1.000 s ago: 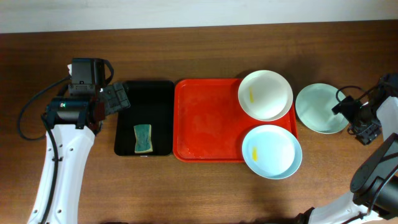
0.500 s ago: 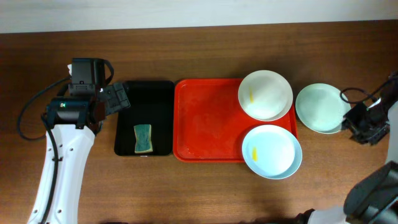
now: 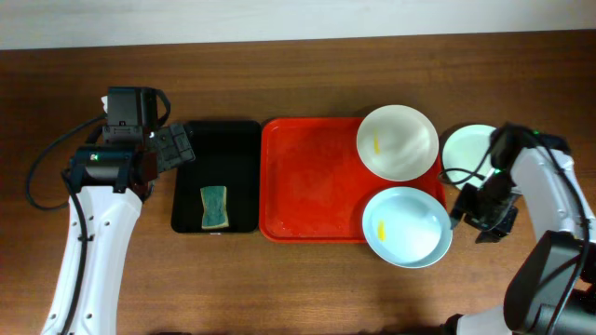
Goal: Clean dirty plates on tray and stack at the side
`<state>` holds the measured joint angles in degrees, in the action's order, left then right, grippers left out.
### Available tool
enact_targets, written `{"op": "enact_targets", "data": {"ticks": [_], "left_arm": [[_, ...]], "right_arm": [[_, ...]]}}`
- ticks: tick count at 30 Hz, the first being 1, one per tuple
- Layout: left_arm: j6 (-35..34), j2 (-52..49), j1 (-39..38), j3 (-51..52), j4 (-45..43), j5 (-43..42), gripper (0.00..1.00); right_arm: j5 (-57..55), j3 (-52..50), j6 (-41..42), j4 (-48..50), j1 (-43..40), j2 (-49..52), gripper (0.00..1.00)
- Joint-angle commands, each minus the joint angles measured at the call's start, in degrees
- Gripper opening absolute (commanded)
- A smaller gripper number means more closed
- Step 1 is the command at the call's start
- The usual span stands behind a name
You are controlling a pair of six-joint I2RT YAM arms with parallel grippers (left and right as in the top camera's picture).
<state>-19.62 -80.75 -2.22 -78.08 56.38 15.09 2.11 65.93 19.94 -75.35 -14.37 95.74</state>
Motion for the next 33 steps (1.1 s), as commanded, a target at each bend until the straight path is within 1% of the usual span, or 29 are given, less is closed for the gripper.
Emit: {"op": "enact_targets", "data": {"ticks": [1,2,3,5,8,13,14,15,20,22,27,28,29,30,31,32,33], "left_arm": [[-0.94,-0.11,0.15,0.15,-0.07,0.79,0.99],[-0.94,-0.11,0.15,0.15,-0.07,0.79,0.99],[-0.94,-0.11,0.15,0.15,-0.07,0.79,0.99],[-0.94,-0.11,0.15,0.15,-0.07,0.79,0.99],[-0.94,-0.11,0.15,0.15,-0.07,0.79,0.99],[-0.94,-0.11,0.15,0.15,-0.07,0.79,0.99],[-0.94,-0.11,0.15,0.15,-0.07,0.79,0.99],[-0.94,-0.11,0.15,0.15,-0.07,0.79,0.99],[-0.94,-0.11,0.15,0.15,-0.07,0.79,0.99],[-0.94,-0.11,0.15,0.15,-0.07,0.79,0.99],[-0.94,-0.11,0.15,0.15,-0.07,0.79,0.99],[-0.94,-0.11,0.15,0.15,-0.07,0.79,0.99],[-0.94,-0.11,0.15,0.15,-0.07,0.79,0.99],[-0.94,-0.11,0.15,0.15,-0.07,0.79,0.99],[-0.94,-0.11,0.15,0.15,-0.07,0.79,0.99],[-0.94,-0.11,0.15,0.15,-0.07,0.79,0.99],[-0.94,-0.11,0.15,0.15,-0.07,0.79,0.99]], "right_arm": [[-4.02,-2.80,2.01,1.86,3.72,0.13,0.62],[-4.68,-3.21,2.01,2.16,4.26,0.13,0.67],[-5.01,-3.54,2.01,2.40,4.72,0.13,0.68],[-4.98,-3.54,2.01,2.82,4.79,0.13,0.67],[-5.05,-3.54,2.01,3.21,4.79,0.13,0.63],[-6.05,-3.54,2.01,4.31,4.79,0.15,0.63],[-6.05,-3.65,2.01,4.33,4.79,0.15,0.58],[-6.05,-3.78,2.01,4.37,4.76,0.15,0.56],[-5.73,-6.75,2.01,7.80,4.79,0.15,0.50],[-5.62,-7.28,2.01,7.98,4.79,0.15,0.36],[-5.60,-7.28,2.01,8.17,4.79,0.15,0.35],[-5.57,-7.30,2.01,8.17,4.79,0.17,0.31],[-5.51,-7.39,2.01,8.22,4.79,0.17,0.26],[-5.38,-7.45,2.01,8.33,4.79,0.17,0.24],[-5.35,-7.54,2.01,8.33,4.79,0.17,0.20],[-5.25,-7.56,2.01,8.31,4.79,0.20,0.13],[-5.01,-7.56,2.01,8.31,4.79,0.20,0.11]]}}
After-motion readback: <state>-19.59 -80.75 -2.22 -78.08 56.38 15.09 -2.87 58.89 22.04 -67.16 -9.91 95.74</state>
